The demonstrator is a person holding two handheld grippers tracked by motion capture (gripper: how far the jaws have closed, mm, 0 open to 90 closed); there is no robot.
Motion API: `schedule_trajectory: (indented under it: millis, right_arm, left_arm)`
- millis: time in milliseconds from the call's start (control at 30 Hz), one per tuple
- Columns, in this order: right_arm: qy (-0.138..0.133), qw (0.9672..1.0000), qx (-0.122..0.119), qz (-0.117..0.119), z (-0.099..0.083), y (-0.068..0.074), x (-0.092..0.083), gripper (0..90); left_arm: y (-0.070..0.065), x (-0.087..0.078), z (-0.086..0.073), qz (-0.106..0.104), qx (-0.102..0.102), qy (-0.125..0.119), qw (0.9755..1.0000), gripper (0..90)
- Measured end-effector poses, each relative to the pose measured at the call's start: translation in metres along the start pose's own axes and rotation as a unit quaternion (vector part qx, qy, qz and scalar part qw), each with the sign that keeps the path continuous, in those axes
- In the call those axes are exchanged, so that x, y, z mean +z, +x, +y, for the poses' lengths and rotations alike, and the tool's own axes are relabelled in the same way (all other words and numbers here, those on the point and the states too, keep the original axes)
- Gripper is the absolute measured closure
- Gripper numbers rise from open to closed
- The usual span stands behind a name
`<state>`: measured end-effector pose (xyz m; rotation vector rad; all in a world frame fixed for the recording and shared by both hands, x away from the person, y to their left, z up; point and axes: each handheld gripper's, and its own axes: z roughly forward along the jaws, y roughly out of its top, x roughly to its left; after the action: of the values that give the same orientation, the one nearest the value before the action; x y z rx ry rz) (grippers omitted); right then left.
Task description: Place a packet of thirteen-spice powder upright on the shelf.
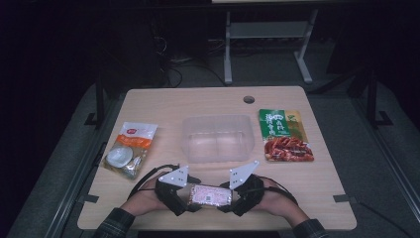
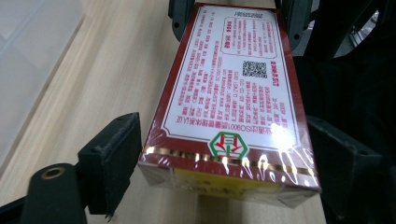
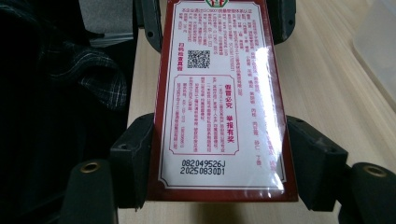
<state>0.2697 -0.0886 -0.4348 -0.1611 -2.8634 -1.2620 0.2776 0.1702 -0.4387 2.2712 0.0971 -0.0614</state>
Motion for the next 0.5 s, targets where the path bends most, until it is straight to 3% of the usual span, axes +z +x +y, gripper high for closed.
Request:
schedule_trajectory:
  millis: [500]
  right_arm:
    - [0.001,1.0,-0.004,0.003,0.0003,0.0012,0.0019,31.5]
  left_arm:
    - [0.0007,0.0015,-0.0003,-0.026,0.004,0.0,0.9996,28.9]
